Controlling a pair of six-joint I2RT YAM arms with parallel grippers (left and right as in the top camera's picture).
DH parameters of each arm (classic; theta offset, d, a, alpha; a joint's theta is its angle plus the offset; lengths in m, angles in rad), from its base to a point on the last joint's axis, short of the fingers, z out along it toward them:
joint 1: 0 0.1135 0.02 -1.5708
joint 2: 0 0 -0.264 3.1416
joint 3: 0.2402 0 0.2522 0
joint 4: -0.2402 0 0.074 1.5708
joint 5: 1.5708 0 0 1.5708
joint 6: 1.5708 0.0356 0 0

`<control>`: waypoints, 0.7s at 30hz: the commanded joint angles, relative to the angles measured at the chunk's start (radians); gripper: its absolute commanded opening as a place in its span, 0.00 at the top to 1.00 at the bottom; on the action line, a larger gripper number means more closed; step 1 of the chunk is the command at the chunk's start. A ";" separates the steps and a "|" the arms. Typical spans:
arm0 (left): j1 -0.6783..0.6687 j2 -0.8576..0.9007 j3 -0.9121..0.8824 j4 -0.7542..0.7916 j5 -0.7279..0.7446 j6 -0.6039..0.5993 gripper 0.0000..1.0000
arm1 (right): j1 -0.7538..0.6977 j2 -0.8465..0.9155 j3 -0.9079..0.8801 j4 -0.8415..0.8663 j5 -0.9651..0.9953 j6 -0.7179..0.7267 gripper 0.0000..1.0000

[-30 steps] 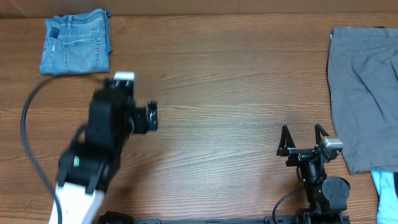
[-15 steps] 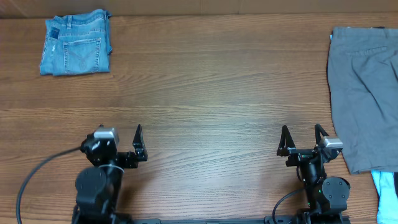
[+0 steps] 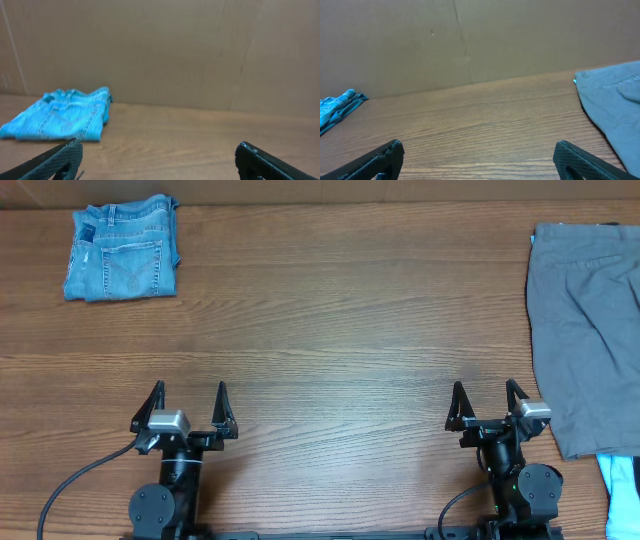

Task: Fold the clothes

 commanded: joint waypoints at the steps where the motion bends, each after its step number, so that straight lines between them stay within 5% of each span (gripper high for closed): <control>1: 0.020 -0.021 -0.061 0.066 0.021 0.019 0.00 | -0.005 -0.007 -0.010 0.008 0.013 -0.007 0.00; 5: 0.057 -0.021 -0.065 0.028 0.101 0.053 0.00 | -0.005 -0.007 -0.010 0.008 0.013 -0.007 0.00; 11: 0.095 -0.021 -0.065 -0.086 0.268 0.270 0.00 | -0.005 -0.007 -0.010 0.008 0.013 -0.007 0.00; 21: 0.095 -0.019 -0.065 -0.109 0.262 0.268 0.00 | -0.005 -0.007 -0.010 0.008 0.013 -0.007 0.00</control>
